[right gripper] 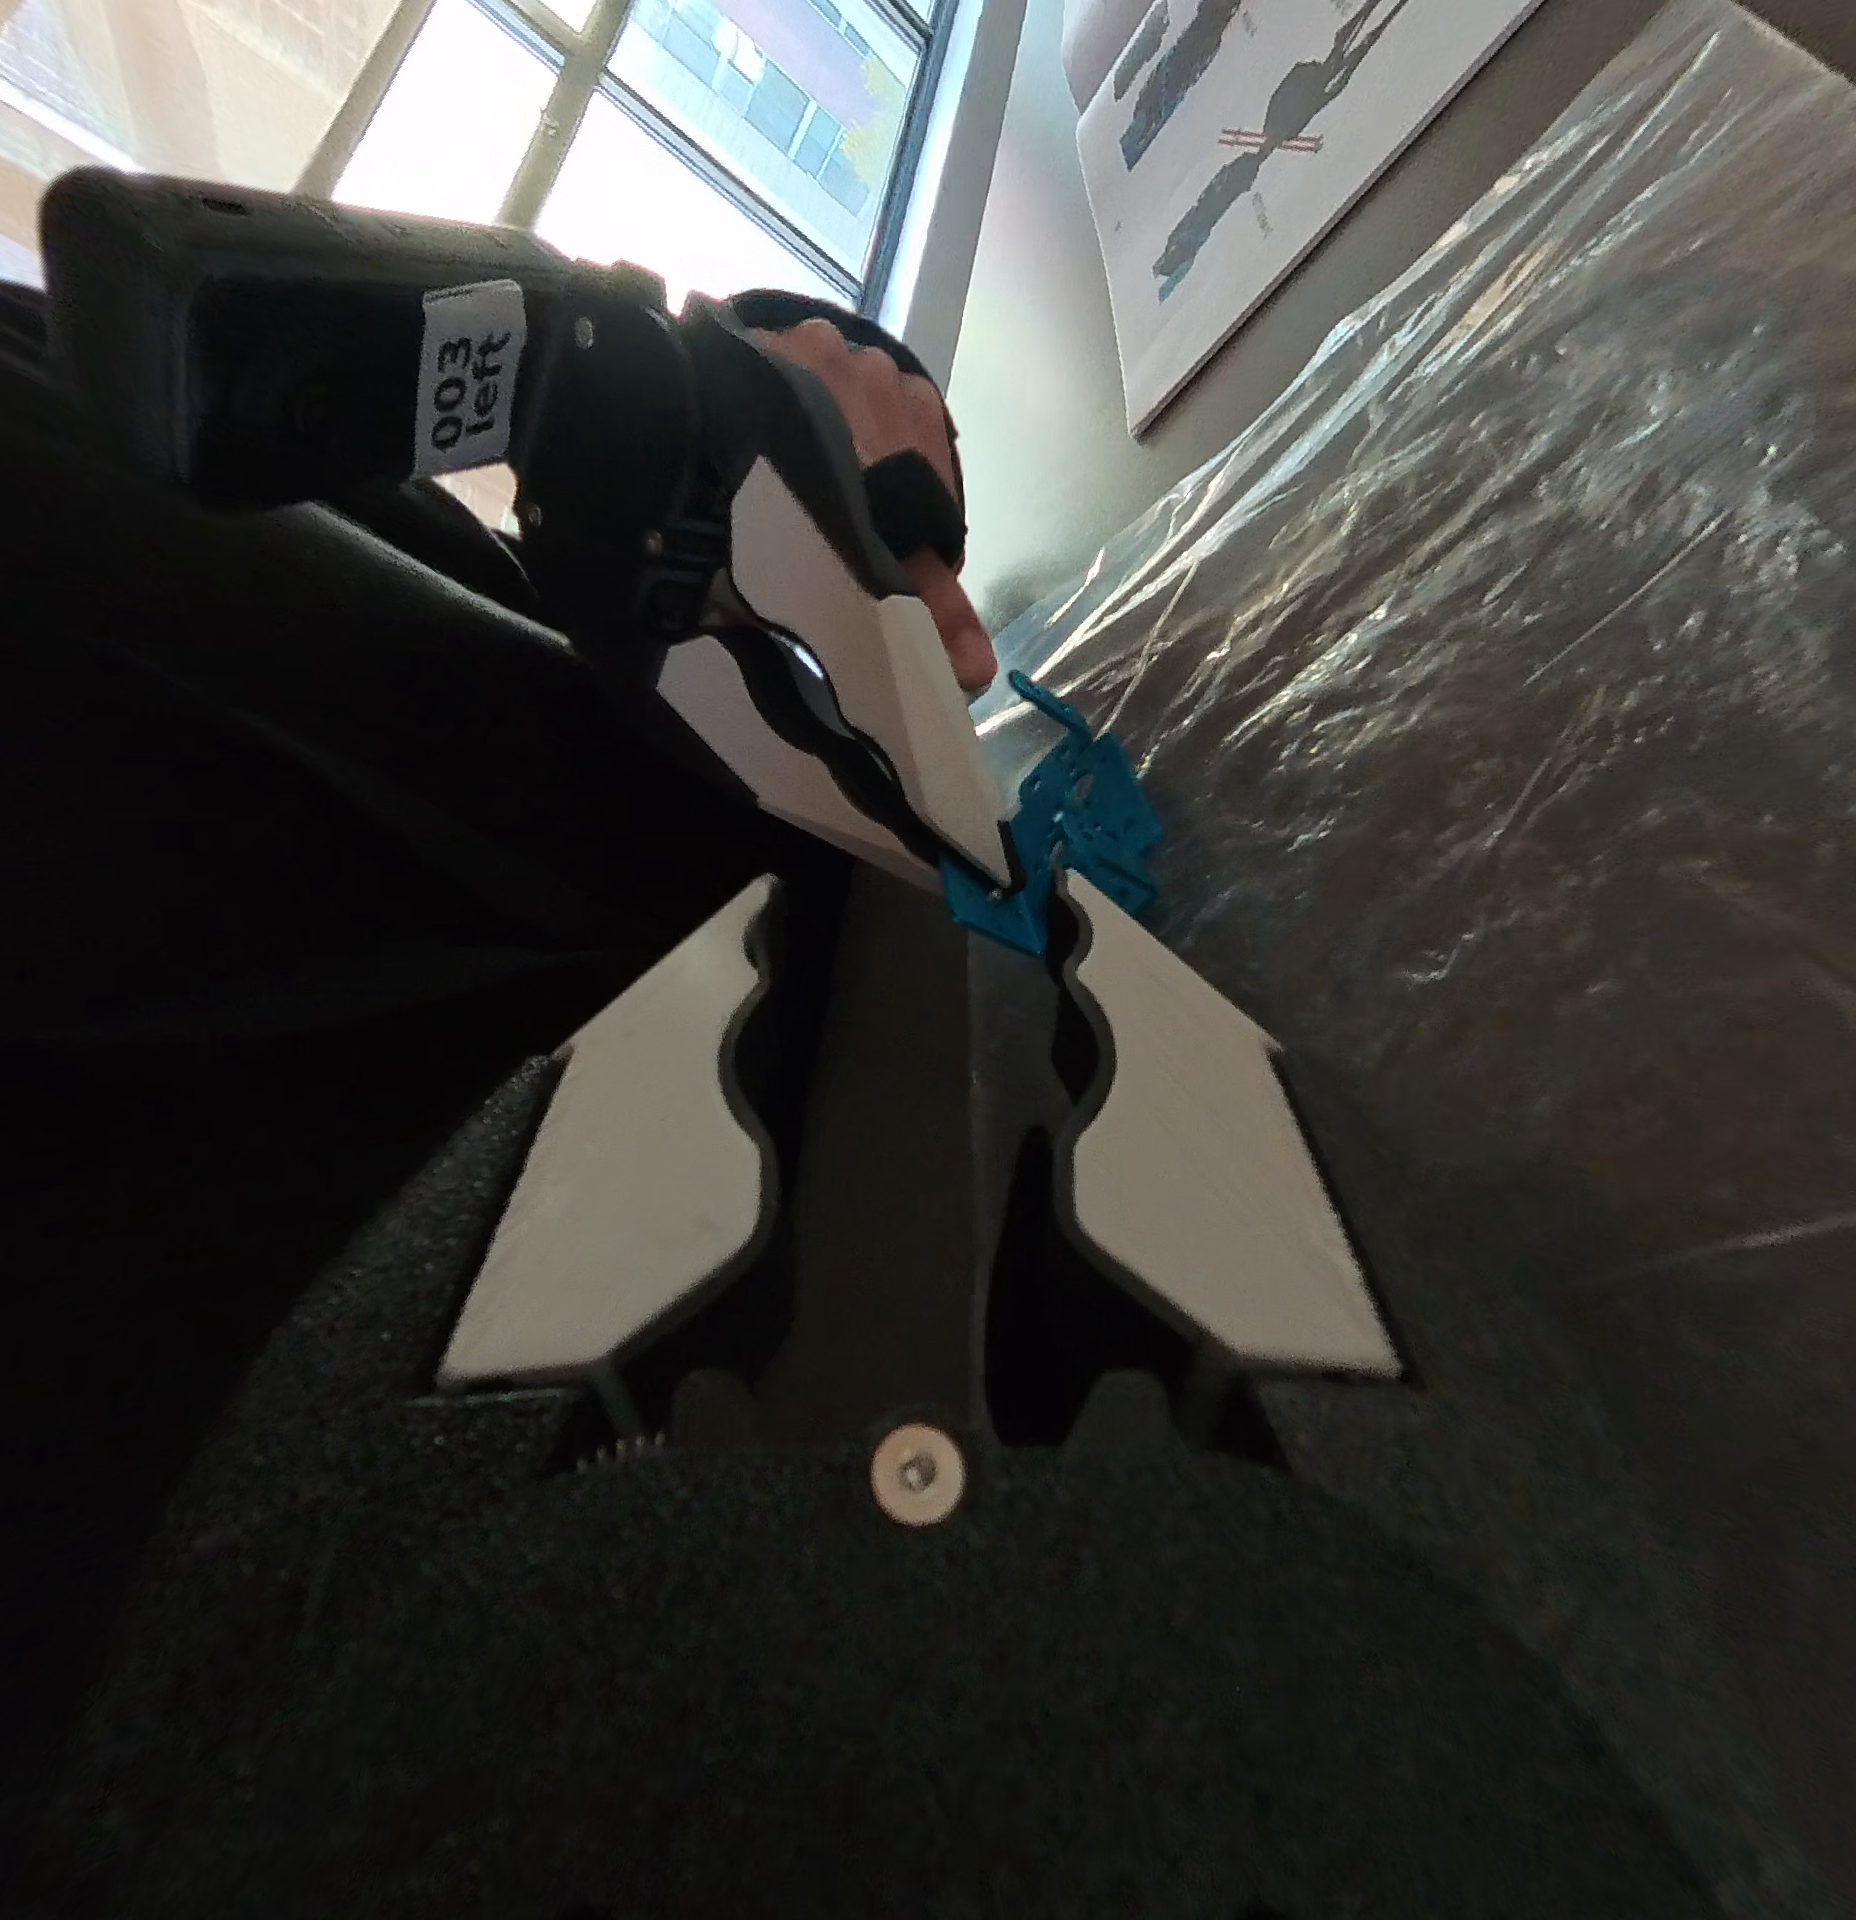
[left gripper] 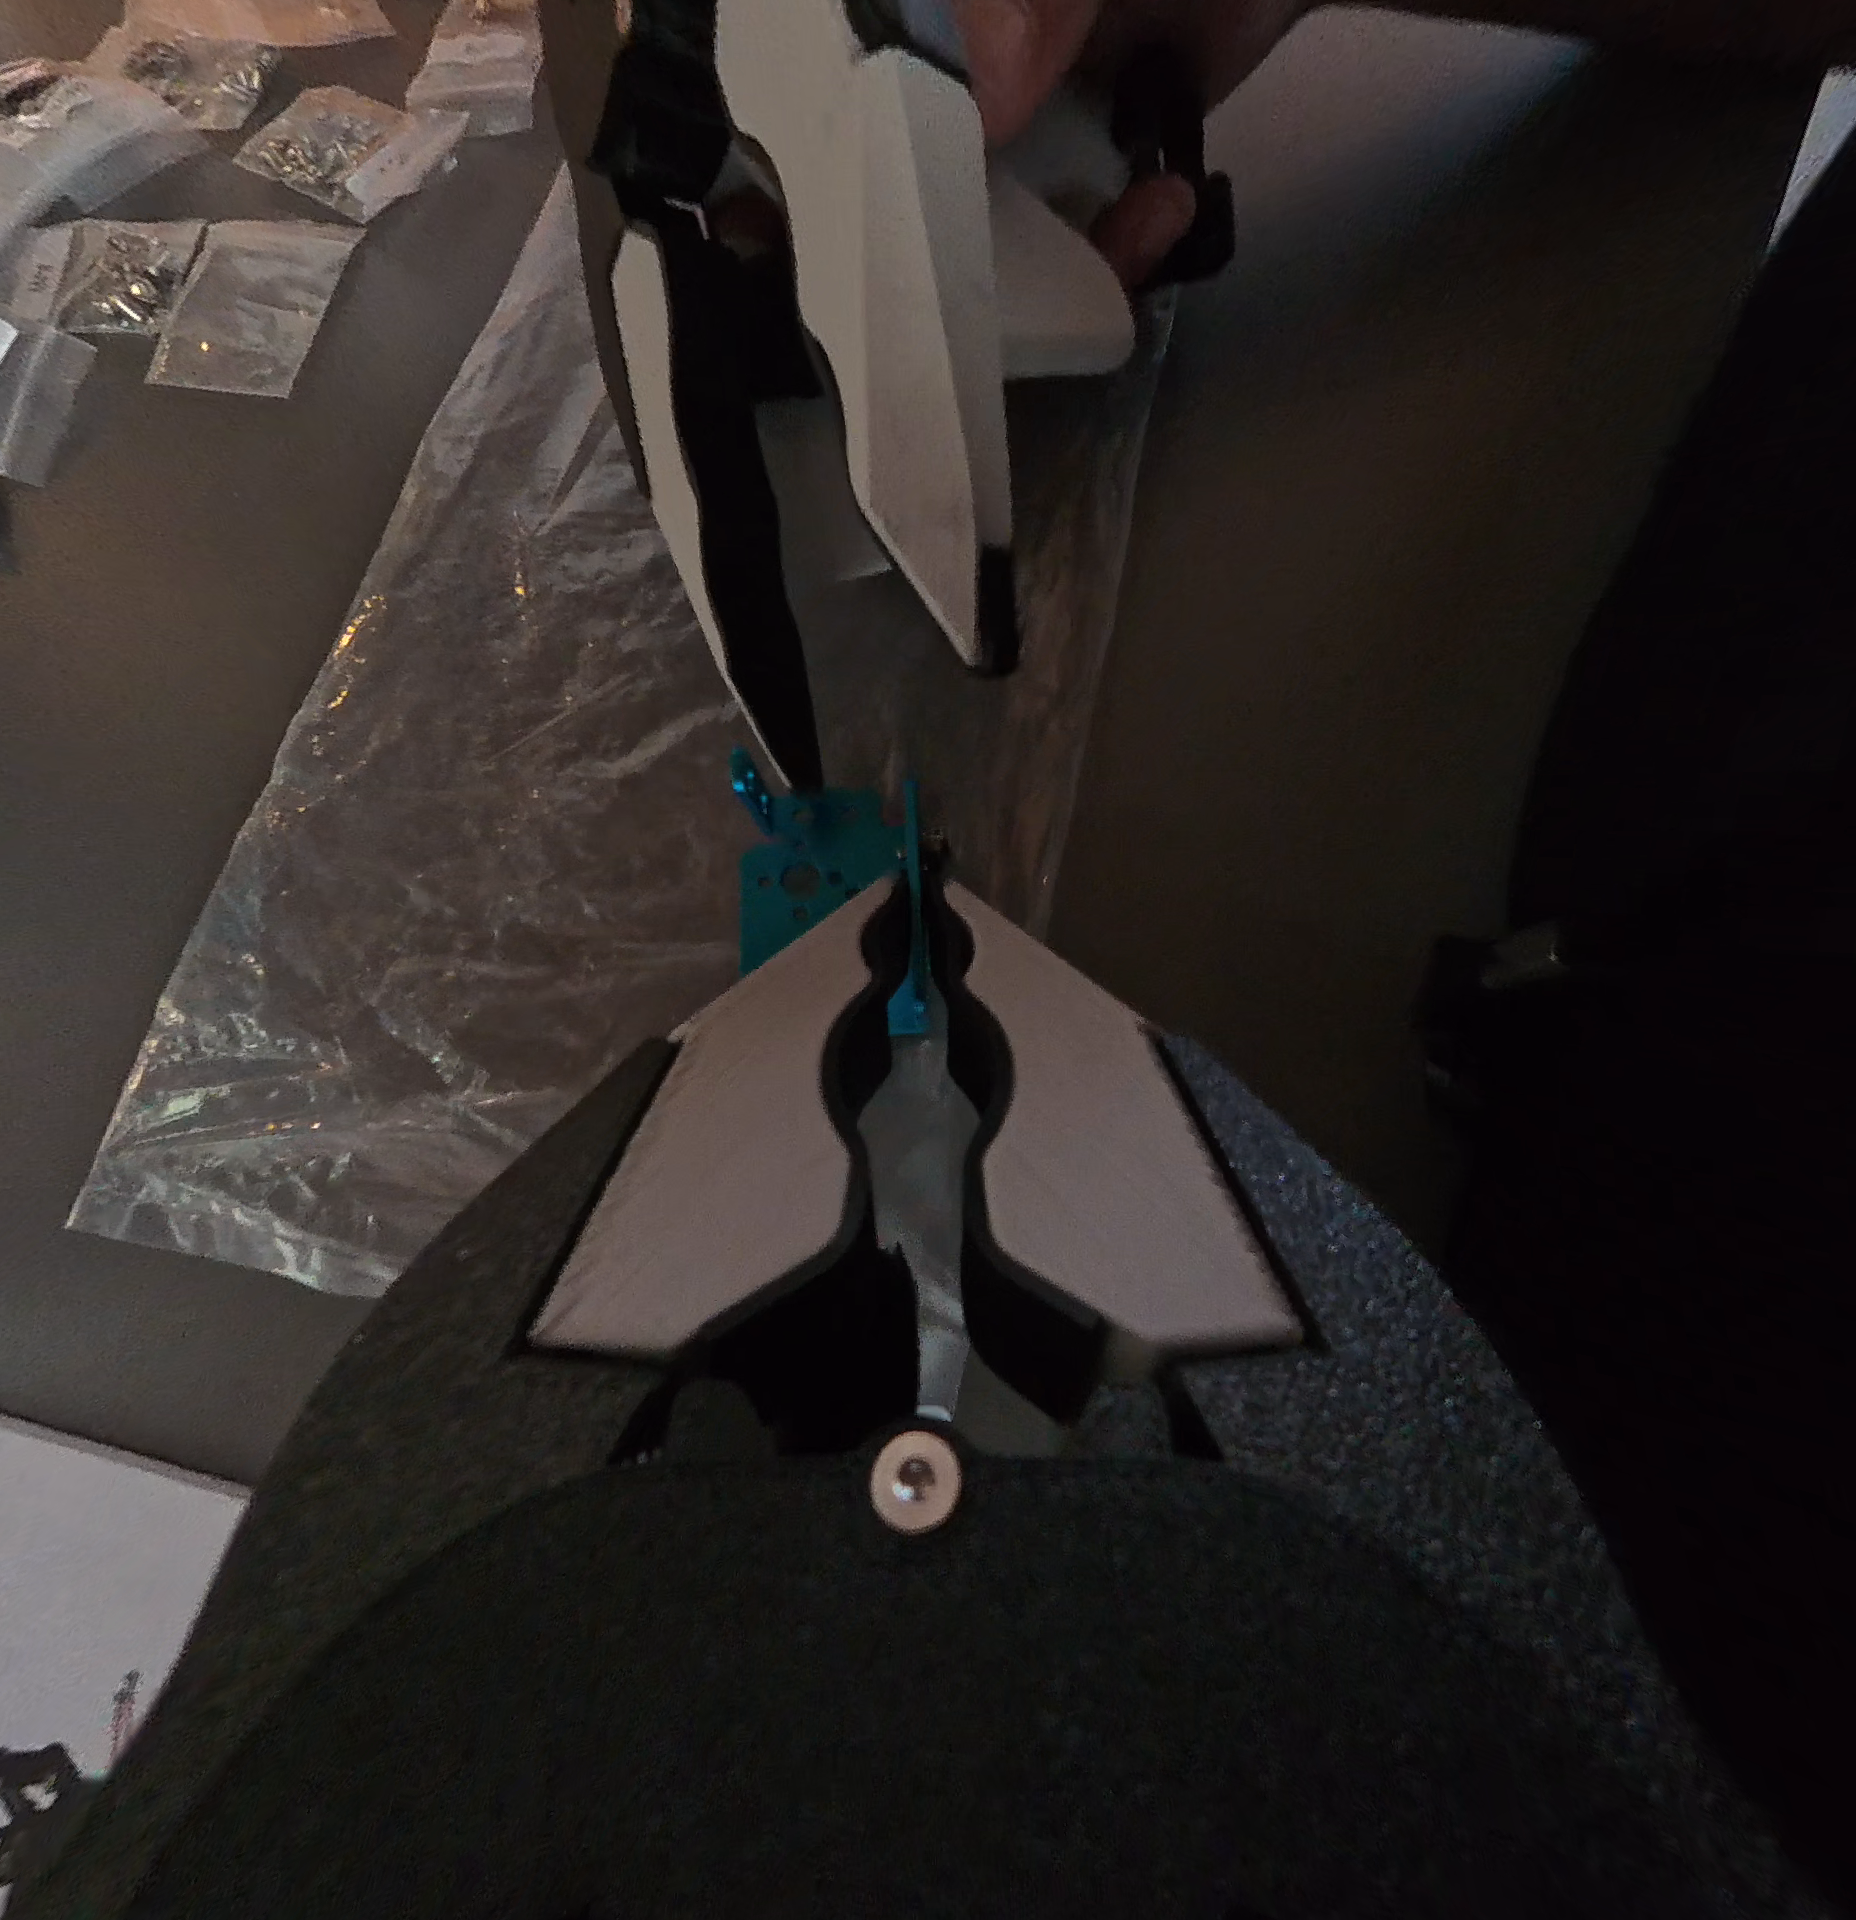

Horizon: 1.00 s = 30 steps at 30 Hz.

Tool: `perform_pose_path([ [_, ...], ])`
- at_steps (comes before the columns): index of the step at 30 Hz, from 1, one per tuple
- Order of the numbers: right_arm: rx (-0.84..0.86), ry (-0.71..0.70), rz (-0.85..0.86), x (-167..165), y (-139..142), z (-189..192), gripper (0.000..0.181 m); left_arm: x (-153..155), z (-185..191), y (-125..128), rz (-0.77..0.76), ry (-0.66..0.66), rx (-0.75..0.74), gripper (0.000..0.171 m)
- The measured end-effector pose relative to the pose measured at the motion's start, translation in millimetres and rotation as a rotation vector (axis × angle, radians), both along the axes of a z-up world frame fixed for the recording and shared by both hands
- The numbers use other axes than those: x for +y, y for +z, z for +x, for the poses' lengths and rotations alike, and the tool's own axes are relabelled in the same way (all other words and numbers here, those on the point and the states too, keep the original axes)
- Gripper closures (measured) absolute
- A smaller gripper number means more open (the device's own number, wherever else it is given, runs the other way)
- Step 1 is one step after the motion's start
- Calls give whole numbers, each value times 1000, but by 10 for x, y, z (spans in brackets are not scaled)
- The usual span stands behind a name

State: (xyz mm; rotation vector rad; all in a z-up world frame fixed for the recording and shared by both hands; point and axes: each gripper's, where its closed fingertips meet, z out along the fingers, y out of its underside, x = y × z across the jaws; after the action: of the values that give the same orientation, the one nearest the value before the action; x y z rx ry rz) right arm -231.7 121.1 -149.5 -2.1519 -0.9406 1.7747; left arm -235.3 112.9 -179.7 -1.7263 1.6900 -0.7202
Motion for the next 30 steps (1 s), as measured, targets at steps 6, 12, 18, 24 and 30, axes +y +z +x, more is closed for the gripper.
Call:
perform_pose_path([
  [6,-46,7,176,11,-22,-29,147,61,-158,-58,100,44,47,150],
  [12,-100,-7,247,58,-47,-17,153,7,-204,-46,77,48,34,157],
  [18,-227,23,394,73,-186,14,154,-2,-211,-47,120,1,55,169],
  [24,-372,106,624,87,-235,-36,162,38,-387,40,141,-28,46,170],
  [30,-586,294,784,132,-348,-82,169,28,-443,-2,200,-193,41,170],
])
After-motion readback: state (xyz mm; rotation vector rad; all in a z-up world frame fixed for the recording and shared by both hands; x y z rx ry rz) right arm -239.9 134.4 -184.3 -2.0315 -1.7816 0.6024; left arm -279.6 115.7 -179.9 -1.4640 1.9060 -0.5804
